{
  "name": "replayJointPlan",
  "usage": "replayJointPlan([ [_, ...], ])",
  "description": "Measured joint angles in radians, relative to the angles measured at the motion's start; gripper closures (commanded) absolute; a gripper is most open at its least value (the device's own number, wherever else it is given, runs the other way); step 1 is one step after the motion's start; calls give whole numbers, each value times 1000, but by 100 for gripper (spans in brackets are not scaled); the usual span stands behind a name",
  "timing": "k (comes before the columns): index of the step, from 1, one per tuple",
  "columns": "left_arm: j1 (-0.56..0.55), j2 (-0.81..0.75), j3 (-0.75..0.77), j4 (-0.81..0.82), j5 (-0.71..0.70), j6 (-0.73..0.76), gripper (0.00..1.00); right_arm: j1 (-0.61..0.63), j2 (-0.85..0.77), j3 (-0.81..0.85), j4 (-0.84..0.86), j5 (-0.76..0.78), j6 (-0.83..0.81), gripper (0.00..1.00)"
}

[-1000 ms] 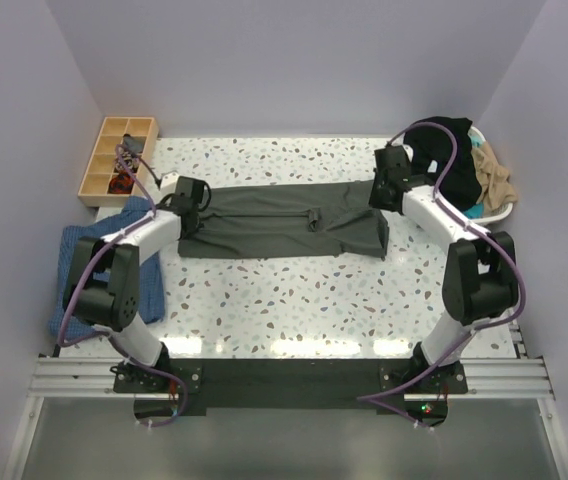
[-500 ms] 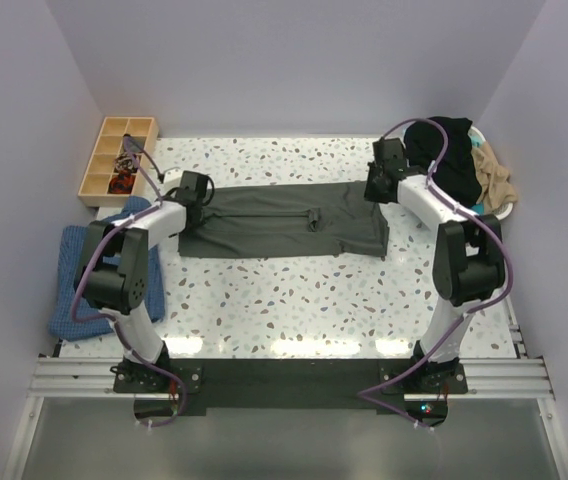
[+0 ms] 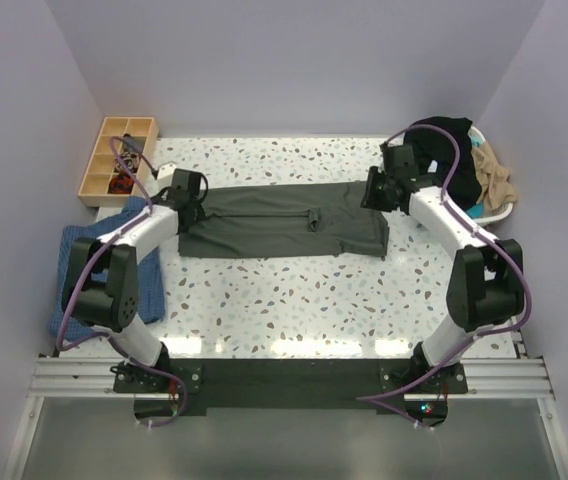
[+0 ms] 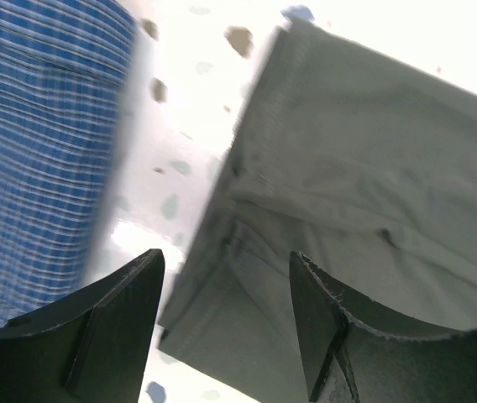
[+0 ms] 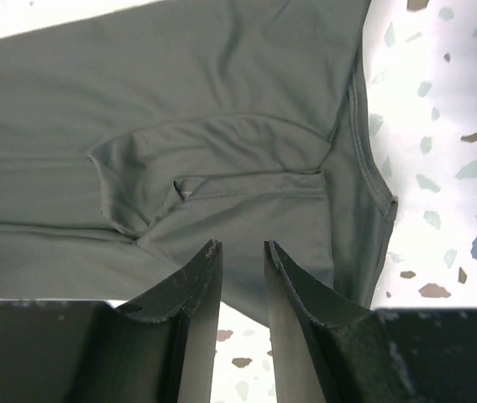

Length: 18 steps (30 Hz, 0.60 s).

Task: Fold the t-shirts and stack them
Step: Fold the tshirt

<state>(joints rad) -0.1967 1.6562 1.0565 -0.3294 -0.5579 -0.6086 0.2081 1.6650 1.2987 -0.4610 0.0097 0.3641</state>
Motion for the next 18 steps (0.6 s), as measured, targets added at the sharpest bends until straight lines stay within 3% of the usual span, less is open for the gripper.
replayJointPlan([
  [7, 0, 27, -19, 135, 266, 38, 33, 0, 4, -47, -2, -29, 19, 68],
  [15, 0, 272, 249, 262, 449, 106, 35, 0, 168, -19, 14, -59, 56, 69],
  [18, -1, 341, 277, 300, 487, 122, 35, 0, 244, 4, 14, -57, 62, 68],
])
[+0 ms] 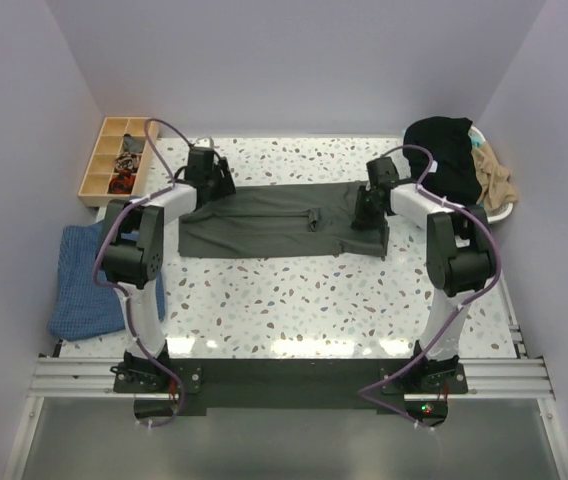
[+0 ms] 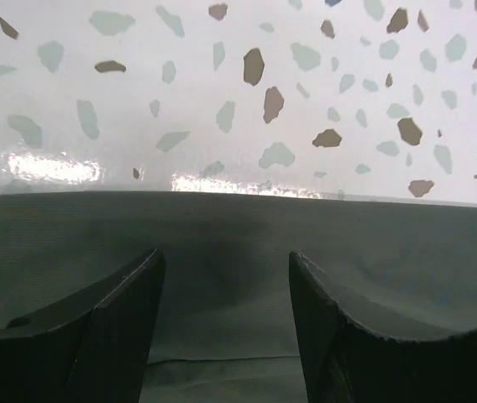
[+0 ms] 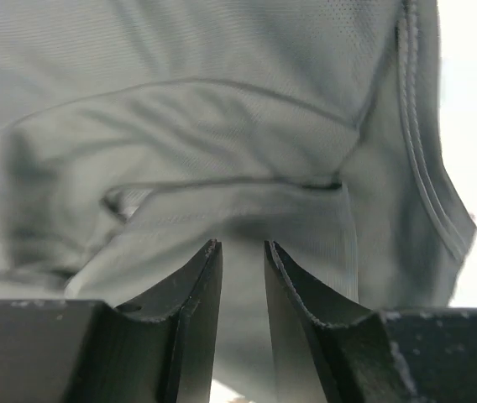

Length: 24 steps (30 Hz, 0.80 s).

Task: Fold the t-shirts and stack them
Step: Fold the tshirt

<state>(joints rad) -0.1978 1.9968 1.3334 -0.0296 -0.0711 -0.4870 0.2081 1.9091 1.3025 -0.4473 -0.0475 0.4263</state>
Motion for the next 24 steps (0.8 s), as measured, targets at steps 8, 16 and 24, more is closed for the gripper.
replayJointPlan([
  [8, -3, 46, -44, 33, 22, -1, 36, 0, 110, 128, -32, 34, 1, 64],
  [16, -57, -38, -168, 41, -36, -48, 37, 3, 294, 409, -154, 79, 3, 62],
  [24, -158, -215, -397, 55, -45, -145, 37, 20, 549, 851, -290, 77, -8, 57],
])
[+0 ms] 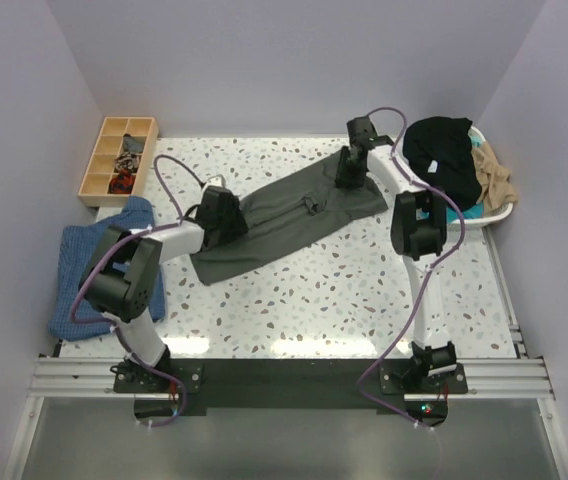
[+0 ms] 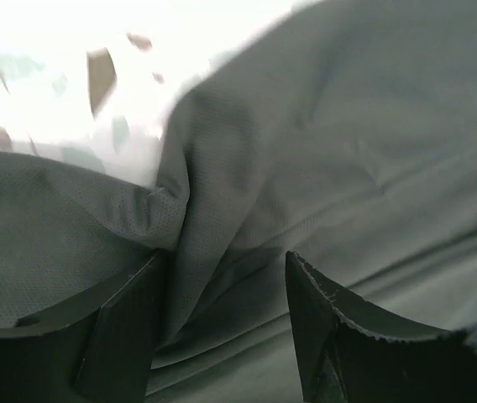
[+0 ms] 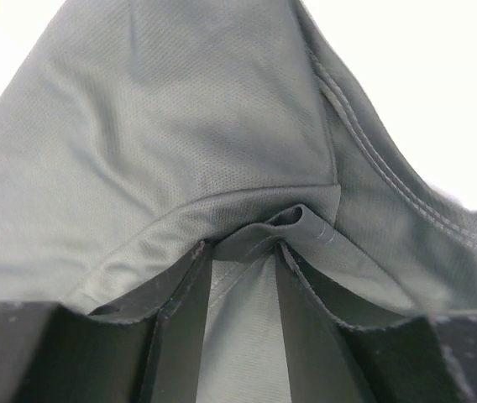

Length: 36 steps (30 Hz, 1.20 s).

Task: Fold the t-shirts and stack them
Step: Fold the tshirt

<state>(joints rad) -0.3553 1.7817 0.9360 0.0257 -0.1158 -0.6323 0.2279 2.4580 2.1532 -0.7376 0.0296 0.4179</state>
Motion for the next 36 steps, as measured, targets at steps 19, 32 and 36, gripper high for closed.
replayJointPlan([
  [19, -414, -161, -158, -64, 296, -75, 37, 19, 266, 398, 61, -463, -39, 44],
  [32, -328, -364, 96, -420, -14, 53, 28, -20, -97, 50, 142, -378, -142, 43],
  [36, -228, -307, 179, -298, -56, 153, 28, -35, -293, -53, 154, -238, -154, 43],
])
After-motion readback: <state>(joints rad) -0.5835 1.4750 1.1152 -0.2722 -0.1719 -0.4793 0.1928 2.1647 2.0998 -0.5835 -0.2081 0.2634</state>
